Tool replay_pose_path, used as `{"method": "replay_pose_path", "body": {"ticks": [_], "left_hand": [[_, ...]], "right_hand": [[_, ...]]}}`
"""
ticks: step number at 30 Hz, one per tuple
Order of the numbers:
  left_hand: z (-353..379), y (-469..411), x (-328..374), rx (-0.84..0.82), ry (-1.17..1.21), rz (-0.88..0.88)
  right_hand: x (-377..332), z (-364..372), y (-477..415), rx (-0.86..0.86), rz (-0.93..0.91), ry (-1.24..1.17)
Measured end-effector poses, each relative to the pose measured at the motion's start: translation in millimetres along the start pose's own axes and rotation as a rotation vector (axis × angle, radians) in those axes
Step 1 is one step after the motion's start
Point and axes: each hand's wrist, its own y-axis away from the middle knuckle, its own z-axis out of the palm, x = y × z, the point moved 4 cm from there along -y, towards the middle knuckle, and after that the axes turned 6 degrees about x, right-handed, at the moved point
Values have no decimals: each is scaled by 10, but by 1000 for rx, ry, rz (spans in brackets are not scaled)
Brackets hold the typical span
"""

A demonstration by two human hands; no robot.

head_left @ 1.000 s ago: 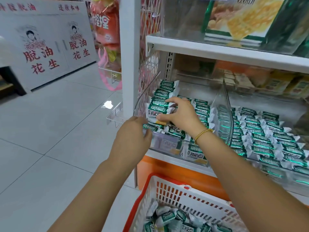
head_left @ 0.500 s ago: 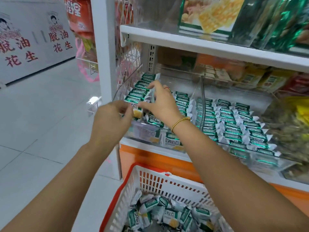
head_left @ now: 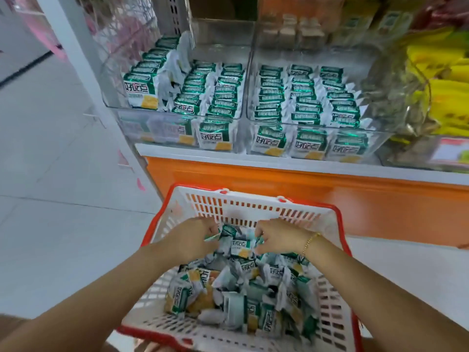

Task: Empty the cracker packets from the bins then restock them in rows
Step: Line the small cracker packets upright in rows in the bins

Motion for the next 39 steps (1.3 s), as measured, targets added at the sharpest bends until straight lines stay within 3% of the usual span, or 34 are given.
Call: {"method": "replay_pose_path", "body": {"ticks": [3, 6, 11, 19, 22, 26, 32, 39], "left_hand": [[629, -2, -21, -242, -97, -55], [1163, 20, -71, -328, -131, -155], [1735, 94, -147, -367, -75, -261], [1797, 0, -203, -374, -167, -266], [1709, -54, -142, -319, -220, -270], [1696, -181, 128, -216, -52, -147], [1948, -197, 345, -369, -188, -18], [1959, -240, 348, -517, -438, 56]], "right_hand": [[243, 543, -70, -79, 22, 77], [374, 1029, -72, -164, 17, 95], [468, 1317, -80, -268, -48, 238], [402, 1426, -114, -370, -123, 331], [390, 1450, -109, -344, -154, 360], [430, 1285, -178, -287, -130, 351], [661, 801, -238, -36, 37, 249], [707, 557, -144, 50, 49, 159]]}}
